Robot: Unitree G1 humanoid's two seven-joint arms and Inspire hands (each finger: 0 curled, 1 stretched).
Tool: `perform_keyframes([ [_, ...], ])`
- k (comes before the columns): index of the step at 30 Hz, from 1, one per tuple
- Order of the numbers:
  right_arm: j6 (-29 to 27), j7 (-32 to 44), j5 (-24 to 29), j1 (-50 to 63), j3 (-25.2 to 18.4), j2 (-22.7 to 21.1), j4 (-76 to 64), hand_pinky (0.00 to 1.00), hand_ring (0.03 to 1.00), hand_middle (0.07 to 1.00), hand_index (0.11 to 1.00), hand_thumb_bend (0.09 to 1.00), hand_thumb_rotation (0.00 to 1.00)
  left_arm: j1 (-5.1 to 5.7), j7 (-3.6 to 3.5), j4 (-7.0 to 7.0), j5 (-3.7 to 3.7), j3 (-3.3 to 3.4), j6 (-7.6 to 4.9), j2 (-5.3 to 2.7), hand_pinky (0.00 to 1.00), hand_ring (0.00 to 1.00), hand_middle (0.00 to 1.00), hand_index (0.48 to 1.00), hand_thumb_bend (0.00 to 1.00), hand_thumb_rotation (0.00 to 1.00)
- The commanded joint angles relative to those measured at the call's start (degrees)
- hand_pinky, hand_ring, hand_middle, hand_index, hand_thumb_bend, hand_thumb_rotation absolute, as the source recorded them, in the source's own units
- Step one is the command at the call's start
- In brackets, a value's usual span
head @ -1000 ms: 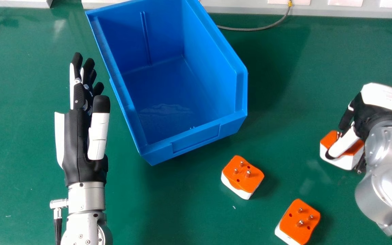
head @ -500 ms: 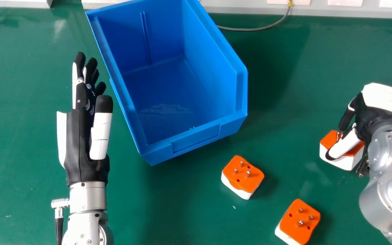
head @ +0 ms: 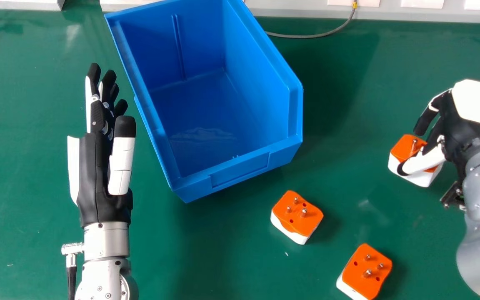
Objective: Pick all objects and put in blue box
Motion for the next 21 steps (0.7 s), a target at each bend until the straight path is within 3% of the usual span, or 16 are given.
perform_keyframes([
  [1, -1.06, 0.03, -1.13, -0.02, -1.38, -0.96, -3.83, 0.25, 0.391, 0.480, 0.505, 0.519, 0.00, -0.27, -0.05, -0.91, 0.16, -0.10, -0.95, 0.04, 0.95, 0.98, 0.98, 0.984, 0.96, 0.91],
  [9, -2.76, 3.77, -2.68, 0.30, -1.97, -2.34, -9.76, 0.26, 0.385, 0.479, 0.509, 0.518, 0.00, -0.30, 0.23, -0.88, 0.50, 0.02, -0.90, 0.22, 0.95, 0.98, 0.97, 0.982, 0.96, 0.91],
  [17, -3.72, 4.18, -4.14, 2.00, -4.46, -1.01, -17.11, 0.26, 0.366, 0.465, 0.519, 0.515, 0.00, -0.29, -0.18, -0.71, -0.16, 0.06, -0.82, 0.05, 0.95, 0.98, 0.97, 0.982, 0.96, 0.91],
  [21, -5.58, 5.07, -3.29, 2.21, -5.89, -0.77, -20.21, 0.25, 0.357, 0.461, 0.523, 0.513, 0.00, -0.33, 0.09, -0.65, 0.27, 0.02, -0.80, 0.09, 0.95, 0.98, 0.97, 0.981, 0.96, 0.91],
])
